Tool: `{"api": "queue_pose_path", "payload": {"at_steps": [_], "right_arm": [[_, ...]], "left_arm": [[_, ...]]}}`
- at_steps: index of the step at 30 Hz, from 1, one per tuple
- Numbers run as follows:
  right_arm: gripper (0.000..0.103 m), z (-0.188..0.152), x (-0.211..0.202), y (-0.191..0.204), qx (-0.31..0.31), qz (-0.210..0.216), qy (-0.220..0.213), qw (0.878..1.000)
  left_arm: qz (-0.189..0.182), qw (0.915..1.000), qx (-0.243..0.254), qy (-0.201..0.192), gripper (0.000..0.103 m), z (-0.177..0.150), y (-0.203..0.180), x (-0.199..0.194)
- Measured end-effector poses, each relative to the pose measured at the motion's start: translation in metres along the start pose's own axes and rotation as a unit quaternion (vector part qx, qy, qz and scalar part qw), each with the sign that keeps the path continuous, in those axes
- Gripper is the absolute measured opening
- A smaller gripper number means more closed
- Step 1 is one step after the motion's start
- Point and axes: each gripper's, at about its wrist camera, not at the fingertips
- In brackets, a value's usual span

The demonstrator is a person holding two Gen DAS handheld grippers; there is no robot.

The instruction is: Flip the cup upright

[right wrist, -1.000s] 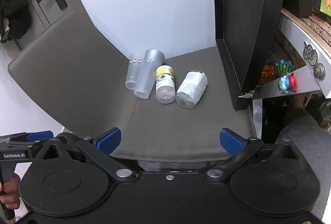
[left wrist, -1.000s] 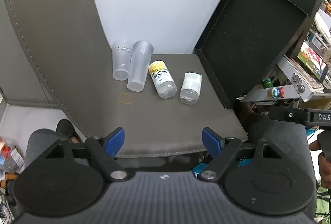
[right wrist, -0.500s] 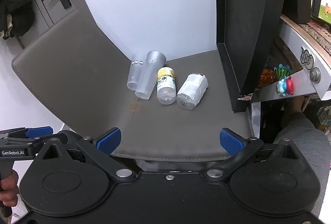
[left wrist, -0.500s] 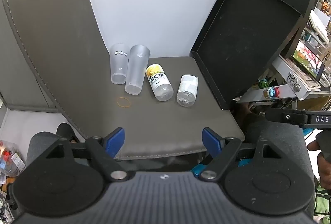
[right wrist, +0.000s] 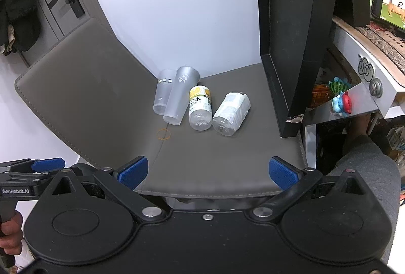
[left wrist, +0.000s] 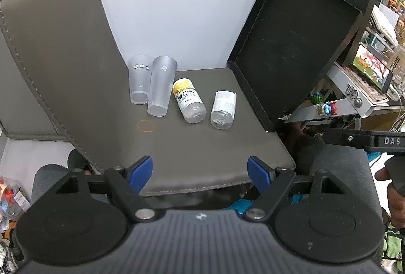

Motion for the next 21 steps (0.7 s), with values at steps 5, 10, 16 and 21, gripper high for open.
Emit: {"api": "queue_pose_path", "payload": {"at_steps": [5, 10, 16, 21], "right_arm": [[0.103, -0.0008, 0.0000, -0.0029, 0.007, 0.001, -0.001, 1.000], [0.103, -0.0015, 0.0012, -0.0038, 0.009, -0.002, 0.002, 1.000], [0.103, -0.0016, 0.0015, -0.0036, 0.009, -0.001, 0.002, 1.000], [0.103, -0.0024, 0.0024, -0.0032, 0.008, -0.002, 0.003, 1.000]], "left_arm": [[0.002, 1.0000, 0.004, 0.003, 0.081, -0.0007, -0.0025, 0.0015], [-0.002, 1.0000, 0.002, 0.003, 0.081, -0.0028, -0.0034, 0.0006], [-0.002, 1.0000, 0.002, 0.003, 0.081, -0.0033, -0.0039, 0.0005], [0.000, 1.0000, 0.001, 0.003, 0.081, -0.0040, -0.0051, 0.0016]]}}
Point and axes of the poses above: each gripper's, at about its wrist camera, not at the fingertips, and x roughly the way its jaws point, y to its left, z to its top, and after that the axes turned 12 degrees about -z, right-handed
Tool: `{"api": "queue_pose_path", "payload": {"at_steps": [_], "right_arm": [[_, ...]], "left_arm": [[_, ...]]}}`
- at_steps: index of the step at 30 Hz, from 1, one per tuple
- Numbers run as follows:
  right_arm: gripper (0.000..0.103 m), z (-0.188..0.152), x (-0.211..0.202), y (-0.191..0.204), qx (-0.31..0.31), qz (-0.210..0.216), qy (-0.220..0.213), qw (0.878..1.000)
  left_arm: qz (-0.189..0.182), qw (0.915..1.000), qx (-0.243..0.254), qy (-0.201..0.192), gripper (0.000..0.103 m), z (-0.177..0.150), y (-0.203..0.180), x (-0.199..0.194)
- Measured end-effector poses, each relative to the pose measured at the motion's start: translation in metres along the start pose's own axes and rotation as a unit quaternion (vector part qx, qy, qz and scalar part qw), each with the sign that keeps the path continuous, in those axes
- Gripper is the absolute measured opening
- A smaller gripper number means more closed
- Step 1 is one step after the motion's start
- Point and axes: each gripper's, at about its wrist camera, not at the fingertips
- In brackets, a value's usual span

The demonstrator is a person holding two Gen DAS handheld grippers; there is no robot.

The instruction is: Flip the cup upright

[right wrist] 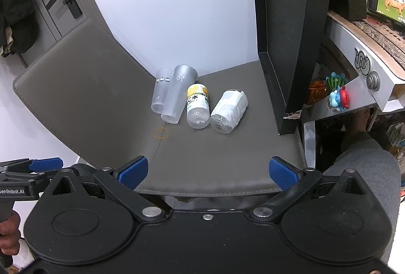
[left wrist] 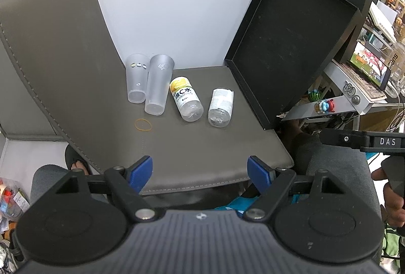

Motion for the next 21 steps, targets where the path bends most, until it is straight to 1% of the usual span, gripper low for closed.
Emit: {"api": "queue_pose_path", "payload": {"at_steps": [21], "right_arm": [[0.103, -0.002, 0.006, -0.002, 0.007, 0.005, 0.004, 1.000]], "left_arm": [[-0.002, 0.9999, -0.004, 0.013, 0.081, -0.004, 0.005, 0.010]]}}
Point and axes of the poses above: each gripper's, at about its wrist camera, not at the fingertips, and x roughly the way its jaws point, y to its left, z to its top, and after that the axes turned 12 degrees about -z, right-handed
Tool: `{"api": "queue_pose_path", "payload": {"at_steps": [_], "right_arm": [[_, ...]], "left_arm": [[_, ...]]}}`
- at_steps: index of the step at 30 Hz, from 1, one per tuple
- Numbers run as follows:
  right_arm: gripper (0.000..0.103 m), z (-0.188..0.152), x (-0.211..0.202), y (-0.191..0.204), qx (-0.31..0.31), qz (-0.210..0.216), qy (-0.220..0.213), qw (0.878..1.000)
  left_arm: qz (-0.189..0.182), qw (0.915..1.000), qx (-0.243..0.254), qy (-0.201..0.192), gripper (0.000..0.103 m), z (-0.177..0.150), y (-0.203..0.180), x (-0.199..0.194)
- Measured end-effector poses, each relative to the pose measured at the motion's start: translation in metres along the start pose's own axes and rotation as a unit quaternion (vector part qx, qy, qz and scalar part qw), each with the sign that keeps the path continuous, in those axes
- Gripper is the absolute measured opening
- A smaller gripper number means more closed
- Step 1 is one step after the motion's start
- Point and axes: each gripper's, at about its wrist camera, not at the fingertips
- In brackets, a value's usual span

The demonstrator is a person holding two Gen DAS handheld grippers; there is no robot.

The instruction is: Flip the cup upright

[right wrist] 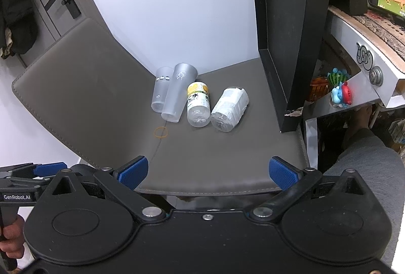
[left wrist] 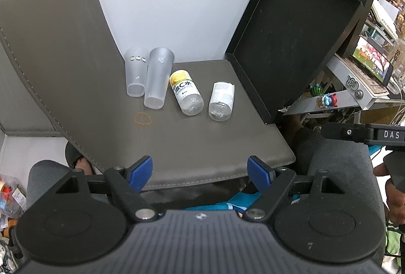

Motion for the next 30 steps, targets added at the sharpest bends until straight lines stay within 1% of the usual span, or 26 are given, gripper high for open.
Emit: {"api": "queue_pose_path", "payload": {"at_steps": [16, 25, 30], "right_arm": [[0.103, 0.008, 0.018, 0.003, 0.008, 0.015, 0.007, 1.000], [0.103, 0.018, 0.039, 0.001, 0.023, 0.022, 0.015, 0.999], [0.103, 0.024, 0.054, 0.004, 0.010, 0.018, 0.020, 1.000]], "left_arm": [[0.003, 0.9996, -0.022, 0.016, 0.081, 0.012, 0.016, 0.024], [0.013, 0.9992, -0.029, 0.026, 0.081, 0.032, 0.027, 0.048], [0.025, 0.9987, -0.039, 0.022, 0.081, 0.047, 0.037, 0.062]]}}
Point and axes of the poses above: each gripper's, at about its wrist camera, not at the fingertips, and x roughly the way its jaws point, y to its left, z to its top, and after that the axes turned 12 degrees about -z, right-handed
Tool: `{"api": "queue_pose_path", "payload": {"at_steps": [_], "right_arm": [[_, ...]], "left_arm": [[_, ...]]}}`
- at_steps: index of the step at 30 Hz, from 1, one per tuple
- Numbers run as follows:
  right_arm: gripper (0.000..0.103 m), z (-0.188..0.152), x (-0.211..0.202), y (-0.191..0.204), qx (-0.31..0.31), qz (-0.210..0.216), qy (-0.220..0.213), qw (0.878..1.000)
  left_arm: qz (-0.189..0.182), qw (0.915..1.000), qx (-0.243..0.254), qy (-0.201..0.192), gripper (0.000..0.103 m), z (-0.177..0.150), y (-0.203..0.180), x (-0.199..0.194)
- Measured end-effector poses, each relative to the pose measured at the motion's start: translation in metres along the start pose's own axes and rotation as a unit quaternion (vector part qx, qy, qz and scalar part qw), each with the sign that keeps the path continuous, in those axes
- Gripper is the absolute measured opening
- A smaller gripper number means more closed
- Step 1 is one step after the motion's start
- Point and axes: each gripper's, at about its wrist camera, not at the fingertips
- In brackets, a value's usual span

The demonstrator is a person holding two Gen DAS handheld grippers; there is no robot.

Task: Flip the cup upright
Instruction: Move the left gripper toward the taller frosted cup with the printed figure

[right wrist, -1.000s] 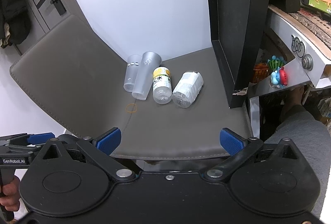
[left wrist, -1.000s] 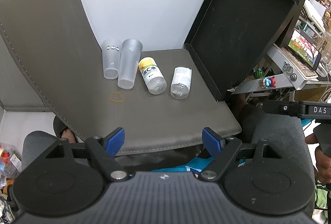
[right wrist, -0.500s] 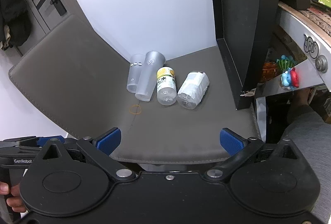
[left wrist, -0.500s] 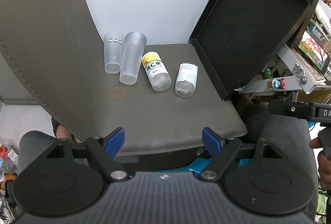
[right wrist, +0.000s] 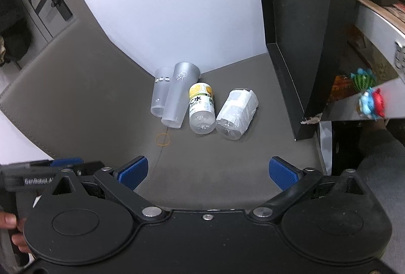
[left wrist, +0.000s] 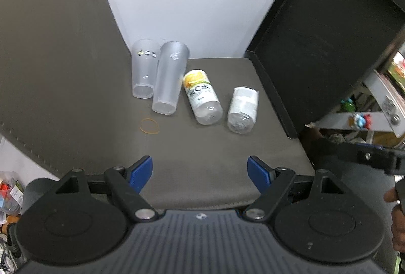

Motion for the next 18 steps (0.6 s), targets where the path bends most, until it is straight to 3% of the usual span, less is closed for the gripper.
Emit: {"api": "queue_pose_path", "payload": {"at_steps": [18], "right_arm": [[0.103, 0.040, 0.072, 0.019, 0.003, 0.010, 0.026, 1.000]], "left_arm": [[0.007, 0.9993, -0.035, -0.006, 0.081, 0.056, 0.039, 0.056]]}}
Point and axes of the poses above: each gripper's, at about its wrist camera, not at the fingertips, and x roughly the way its jaws point, y to its left, z to its top, and after that the axes turned 12 degrees about -z, right-handed
